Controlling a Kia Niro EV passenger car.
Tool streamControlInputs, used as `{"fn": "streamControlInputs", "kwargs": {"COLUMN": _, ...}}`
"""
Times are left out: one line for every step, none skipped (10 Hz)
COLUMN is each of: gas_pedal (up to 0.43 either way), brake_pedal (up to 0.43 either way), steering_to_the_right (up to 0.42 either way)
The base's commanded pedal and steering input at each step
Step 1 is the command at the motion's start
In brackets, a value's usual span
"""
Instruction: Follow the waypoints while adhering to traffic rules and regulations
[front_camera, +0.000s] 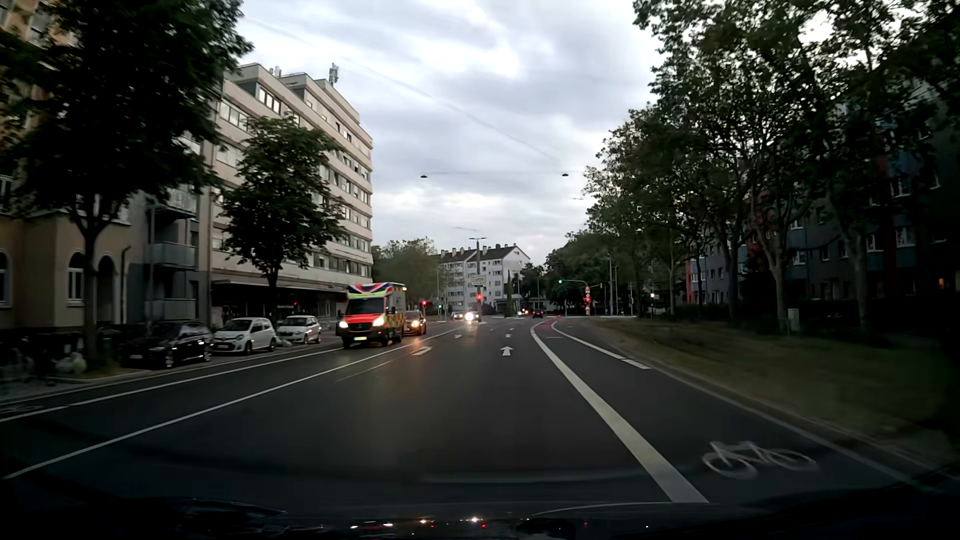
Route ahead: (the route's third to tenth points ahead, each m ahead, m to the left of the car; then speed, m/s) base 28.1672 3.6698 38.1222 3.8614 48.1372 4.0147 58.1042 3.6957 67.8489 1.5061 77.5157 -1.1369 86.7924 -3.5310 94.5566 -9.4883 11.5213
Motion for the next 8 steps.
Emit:
{"fn": "streamControlInputs", "kwargs": {"gas_pedal": 0.02, "brake_pedal": 0.0, "steering_to_the_right": 0.006}}
{"fn": "streamControlInputs", "kwargs": {"gas_pedal": 0.028, "brake_pedal": 0.0, "steering_to_the_right": 0.006}}
{"fn": "streamControlInputs", "kwargs": {"gas_pedal": 0.028, "brake_pedal": 0.0, "steering_to_the_right": 0.005}}
{"fn": "streamControlInputs", "kwargs": {"gas_pedal": 0.028, "brake_pedal": 0.0, "steering_to_the_right": 0.005}}
{"fn": "streamControlInputs", "kwargs": {"gas_pedal": 0.028, "brake_pedal": 0.0, "steering_to_the_right": 0.005}}
{"fn": "streamControlInputs", "kwargs": {"gas_pedal": 0.028, "brake_pedal": 0.0, "steering_to_the_right": 0.005}}
{"fn": "streamControlInputs", "kwargs": {"gas_pedal": 0.028, "brake_pedal": 0.0, "steering_to_the_right": 0.005}}
{"fn": "streamControlInputs", "kwargs": {"gas_pedal": 0.028, "brake_pedal": 0.0, "steering_to_the_right": 0.005}}
